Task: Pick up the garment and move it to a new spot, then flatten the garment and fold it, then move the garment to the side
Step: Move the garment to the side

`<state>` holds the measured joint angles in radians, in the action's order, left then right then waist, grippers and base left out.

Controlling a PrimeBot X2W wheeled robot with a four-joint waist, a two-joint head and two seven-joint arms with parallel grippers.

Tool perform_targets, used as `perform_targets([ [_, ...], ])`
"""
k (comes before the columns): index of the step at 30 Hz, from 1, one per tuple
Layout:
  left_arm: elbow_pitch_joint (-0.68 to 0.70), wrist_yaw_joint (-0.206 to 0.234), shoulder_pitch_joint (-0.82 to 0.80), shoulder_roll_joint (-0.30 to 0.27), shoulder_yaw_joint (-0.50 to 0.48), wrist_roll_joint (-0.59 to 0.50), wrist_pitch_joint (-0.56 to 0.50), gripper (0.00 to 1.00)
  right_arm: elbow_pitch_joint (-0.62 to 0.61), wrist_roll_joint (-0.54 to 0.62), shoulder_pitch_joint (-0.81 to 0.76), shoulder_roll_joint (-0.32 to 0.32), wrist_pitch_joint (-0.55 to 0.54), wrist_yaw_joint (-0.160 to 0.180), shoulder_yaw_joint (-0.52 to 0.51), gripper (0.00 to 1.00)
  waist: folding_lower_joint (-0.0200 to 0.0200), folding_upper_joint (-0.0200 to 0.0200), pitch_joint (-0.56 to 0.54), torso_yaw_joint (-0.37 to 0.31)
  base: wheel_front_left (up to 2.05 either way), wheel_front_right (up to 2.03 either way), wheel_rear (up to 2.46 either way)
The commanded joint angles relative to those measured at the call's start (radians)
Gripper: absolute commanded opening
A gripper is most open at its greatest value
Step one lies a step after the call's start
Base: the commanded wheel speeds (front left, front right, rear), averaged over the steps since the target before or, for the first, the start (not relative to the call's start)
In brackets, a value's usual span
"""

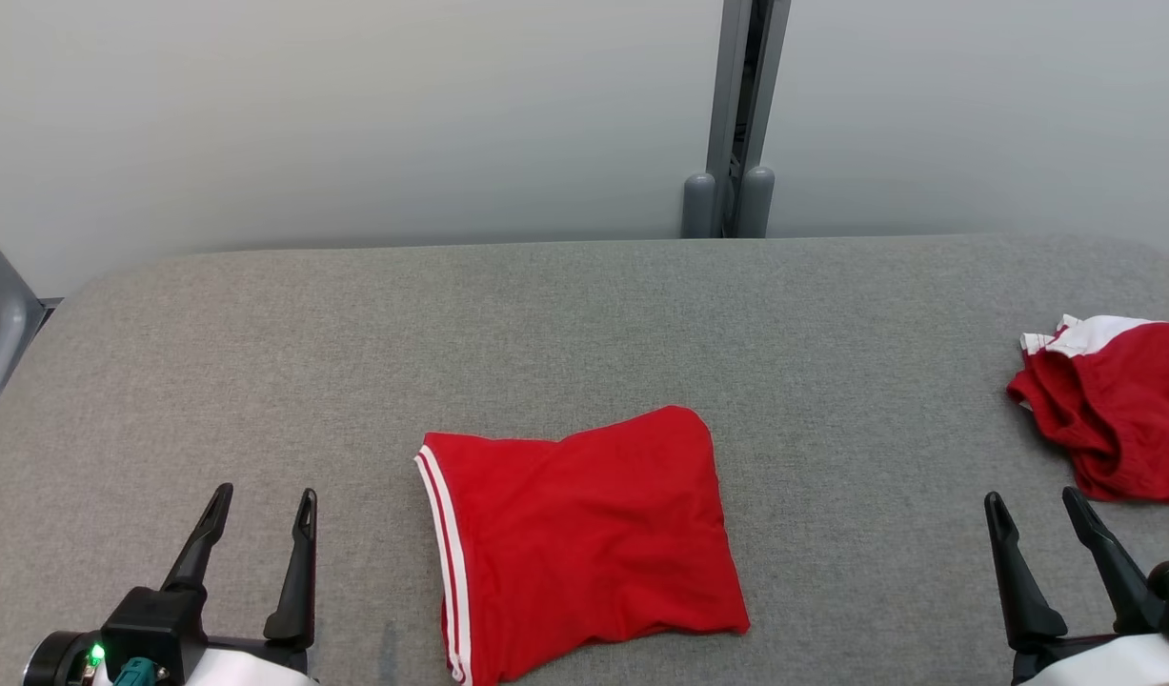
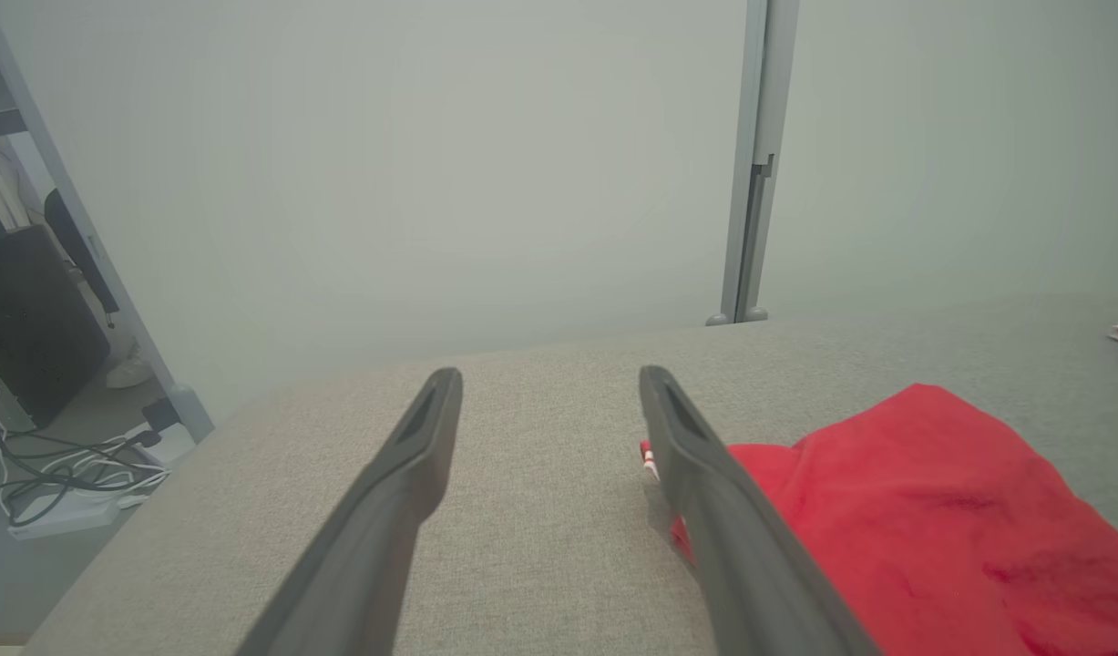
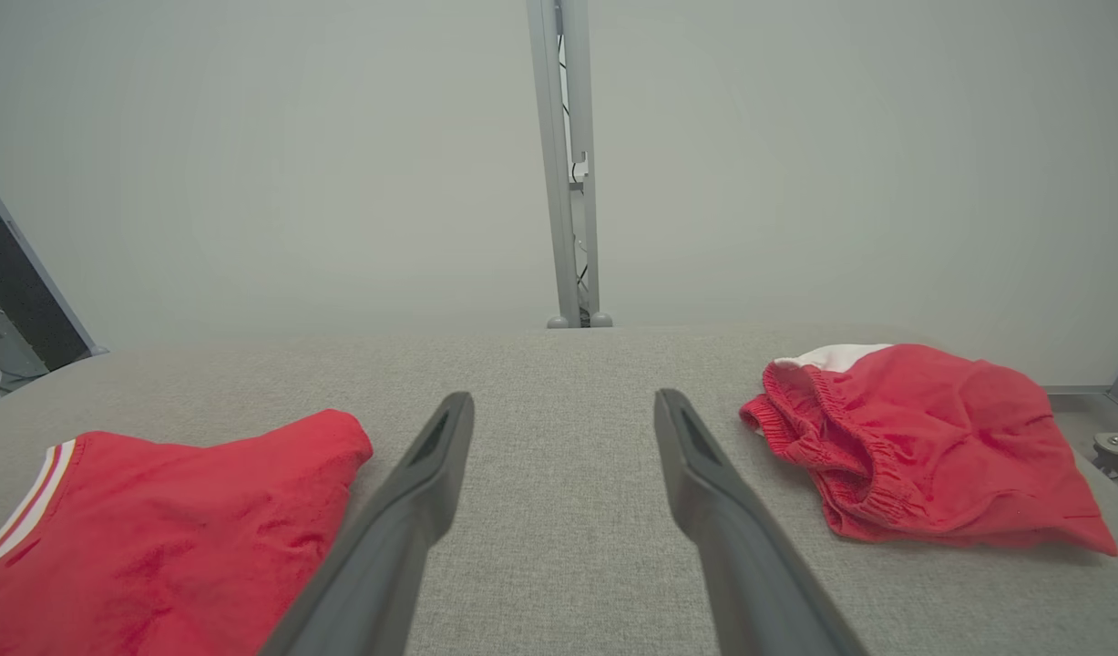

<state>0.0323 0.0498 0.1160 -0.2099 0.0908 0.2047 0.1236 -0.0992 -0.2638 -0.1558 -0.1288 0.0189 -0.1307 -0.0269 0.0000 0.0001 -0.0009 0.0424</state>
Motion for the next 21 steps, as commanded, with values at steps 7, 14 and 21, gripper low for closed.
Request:
perform_targets([
  [7, 0.0, 0.007, -0.001, -0.011, 0.001, 0.004, 0.004, 1.0, -0.005, 0.004, -0.014, 0.004, -0.009, 0.0, -0.008, 1.0, 0.0, -0.0001, -0.001, 0.002, 0.0, 0.0, 0.0],
  [14, -0.002, 0.012, -0.009, -0.016, 0.005, 0.007, 0.005, 1.0, 0.0, -0.002, -0.013, 0.011, -0.011, 0.0, -0.009, 1.0, 0.0, -0.0001, -0.004, 0.007, 0.0, 0.0, 0.0],
  [21, 0.001, 0.015, -0.023, -0.016, 0.012, 0.006, 0.008, 1.0, 0.005, -0.009, -0.008, 0.004, -0.022, 0.0, 0.0, 1.0, 0.0, -0.0001, -0.002, 0.03, 0.0, 0.0, 0.0],
])
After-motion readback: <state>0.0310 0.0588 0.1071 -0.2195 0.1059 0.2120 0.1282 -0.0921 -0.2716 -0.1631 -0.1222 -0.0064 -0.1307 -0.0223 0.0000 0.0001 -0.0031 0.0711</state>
